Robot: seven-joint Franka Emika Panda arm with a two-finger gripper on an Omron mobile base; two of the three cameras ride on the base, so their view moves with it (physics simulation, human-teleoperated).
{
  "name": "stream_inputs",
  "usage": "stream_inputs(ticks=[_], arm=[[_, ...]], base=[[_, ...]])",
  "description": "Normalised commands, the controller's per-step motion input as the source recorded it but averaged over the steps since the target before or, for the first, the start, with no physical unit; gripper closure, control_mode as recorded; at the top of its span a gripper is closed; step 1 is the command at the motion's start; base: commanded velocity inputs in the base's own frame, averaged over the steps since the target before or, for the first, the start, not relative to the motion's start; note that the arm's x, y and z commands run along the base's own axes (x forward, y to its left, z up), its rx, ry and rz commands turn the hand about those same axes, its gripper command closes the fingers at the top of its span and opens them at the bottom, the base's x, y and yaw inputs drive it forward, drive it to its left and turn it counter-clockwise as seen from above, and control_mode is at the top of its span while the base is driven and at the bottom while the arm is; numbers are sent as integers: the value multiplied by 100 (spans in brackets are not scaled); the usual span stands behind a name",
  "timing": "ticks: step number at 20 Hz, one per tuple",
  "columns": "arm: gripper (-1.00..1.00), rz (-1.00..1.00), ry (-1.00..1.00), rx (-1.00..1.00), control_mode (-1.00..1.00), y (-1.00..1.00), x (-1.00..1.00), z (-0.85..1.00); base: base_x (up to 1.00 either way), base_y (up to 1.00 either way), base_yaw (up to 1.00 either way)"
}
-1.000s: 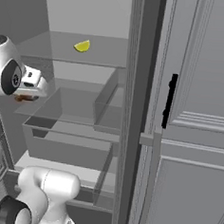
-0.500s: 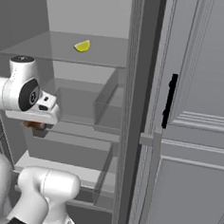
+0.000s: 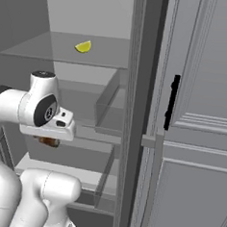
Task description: Place one lemon wedge and one chicken drumstick in each tupperware on the nearby counter, to pack two identical lunches.
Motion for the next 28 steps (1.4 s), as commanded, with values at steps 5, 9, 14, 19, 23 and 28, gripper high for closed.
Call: stream_inputs(ticks=[5,9,14,19,23,28], arm=[[100,0,-7,0,-100,-15,-31,-14],[100,0,0,0,-100,0,-23,0],[100,0,0,0,100,0,-8,0],[100,0,0,0,100,0,0,0],[100,0,0,0,100,0,0,0],[100,0,0,0,100,0,0,0]], base=[[0,0,0],[0,0,0],[-63,0,0],[-100,11,9],[-98,56,48],[-65,61,66]])
